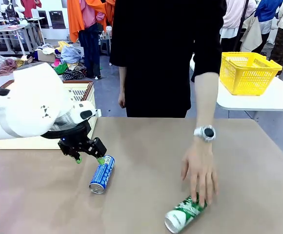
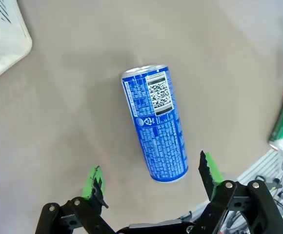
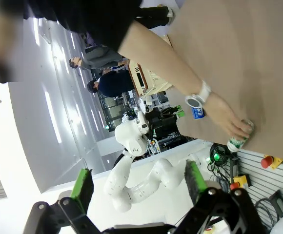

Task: Place the drinks into the Shopping basket.
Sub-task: Pick up one drink and place it into the Shopping basket.

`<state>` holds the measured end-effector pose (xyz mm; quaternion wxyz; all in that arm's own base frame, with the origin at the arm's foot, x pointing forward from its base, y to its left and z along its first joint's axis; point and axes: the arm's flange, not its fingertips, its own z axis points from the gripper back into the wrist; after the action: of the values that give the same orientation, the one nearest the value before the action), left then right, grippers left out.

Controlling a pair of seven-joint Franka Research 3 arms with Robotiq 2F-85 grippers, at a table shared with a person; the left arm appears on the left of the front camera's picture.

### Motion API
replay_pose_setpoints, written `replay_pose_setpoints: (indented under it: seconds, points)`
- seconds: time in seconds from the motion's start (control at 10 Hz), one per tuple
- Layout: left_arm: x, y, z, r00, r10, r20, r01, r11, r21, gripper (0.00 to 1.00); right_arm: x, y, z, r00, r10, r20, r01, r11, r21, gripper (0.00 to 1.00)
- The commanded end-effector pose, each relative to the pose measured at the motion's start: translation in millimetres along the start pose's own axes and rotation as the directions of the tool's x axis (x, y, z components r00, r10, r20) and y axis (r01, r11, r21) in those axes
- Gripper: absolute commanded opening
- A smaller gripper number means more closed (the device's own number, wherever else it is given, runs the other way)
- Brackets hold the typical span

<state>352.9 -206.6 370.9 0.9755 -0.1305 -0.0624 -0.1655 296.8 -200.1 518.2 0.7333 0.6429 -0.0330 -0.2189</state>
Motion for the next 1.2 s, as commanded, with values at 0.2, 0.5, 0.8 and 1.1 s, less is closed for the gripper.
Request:
replay_pose_setpoints:
  seconds: [0.2, 0.5, 0.8, 1.1]
  points:
    - [-122, 115, 109, 0.989, -0.149, 0.006, 0.148, 0.967, -0.208, 1.00, -1, 5, 1, 1.000, -0.006, -0.004, 0.006, 1.000, 0.016, 1.00]
    - [-228, 191, 170, 0.991, -0.084, 0.109, 0.125, 0.872, -0.473, 1.00, -1, 5, 1, 1.000, -0.006, -0.004, 0.006, 1.000, 0.016, 1.00]
    - [-283, 234, 172, 0.983, -0.065, 0.173, 0.156, 0.790, -0.593, 1.00, -1, 5, 1, 1.000, -0.006, -0.004, 0.006, 1.000, 0.016, 1.00]
    - [-281, 229, 146, 0.984, -0.080, 0.160, 0.162, 0.779, -0.606, 1.00, -1, 5, 1, 1.000, -0.006, -0.004, 0.006, 1.000, 0.016, 1.00]
